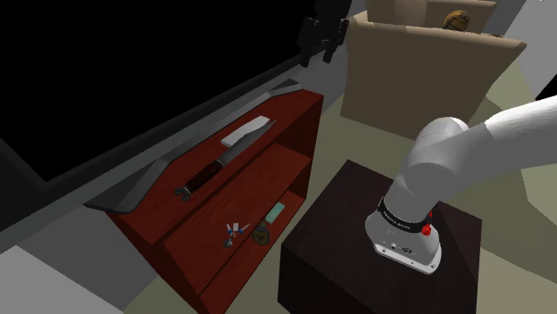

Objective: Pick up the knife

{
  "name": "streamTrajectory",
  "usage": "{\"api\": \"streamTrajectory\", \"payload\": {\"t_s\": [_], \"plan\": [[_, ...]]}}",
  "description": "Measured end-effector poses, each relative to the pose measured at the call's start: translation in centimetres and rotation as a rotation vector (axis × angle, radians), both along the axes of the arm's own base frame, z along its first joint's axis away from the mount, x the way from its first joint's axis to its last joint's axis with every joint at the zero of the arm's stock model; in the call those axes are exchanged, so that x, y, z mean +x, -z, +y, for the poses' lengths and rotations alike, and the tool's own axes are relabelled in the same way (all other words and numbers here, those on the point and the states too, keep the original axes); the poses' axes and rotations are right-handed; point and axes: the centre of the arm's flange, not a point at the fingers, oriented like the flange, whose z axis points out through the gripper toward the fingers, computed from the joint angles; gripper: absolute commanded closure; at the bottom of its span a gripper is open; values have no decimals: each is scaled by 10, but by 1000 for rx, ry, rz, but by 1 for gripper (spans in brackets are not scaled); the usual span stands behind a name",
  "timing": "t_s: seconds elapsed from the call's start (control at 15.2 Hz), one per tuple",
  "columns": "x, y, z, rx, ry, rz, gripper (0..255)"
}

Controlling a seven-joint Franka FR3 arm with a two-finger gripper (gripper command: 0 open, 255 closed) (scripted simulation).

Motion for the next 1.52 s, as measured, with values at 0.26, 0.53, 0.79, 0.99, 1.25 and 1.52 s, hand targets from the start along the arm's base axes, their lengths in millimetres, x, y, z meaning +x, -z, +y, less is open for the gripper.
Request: {"api": "streamTrajectory", "payload": {"t_s": [0.26,0.53,0.79,0.99,1.25,1.52], "plan": [[1,20,20,11,101,0,0],[9,54,54,34,298,1,0],[28,93,92,57,504,2,0],[48,120,115,75,658,2,0],[76,154,145,98,863,2,0],[105,188,169,112,1067,7,0]]}}
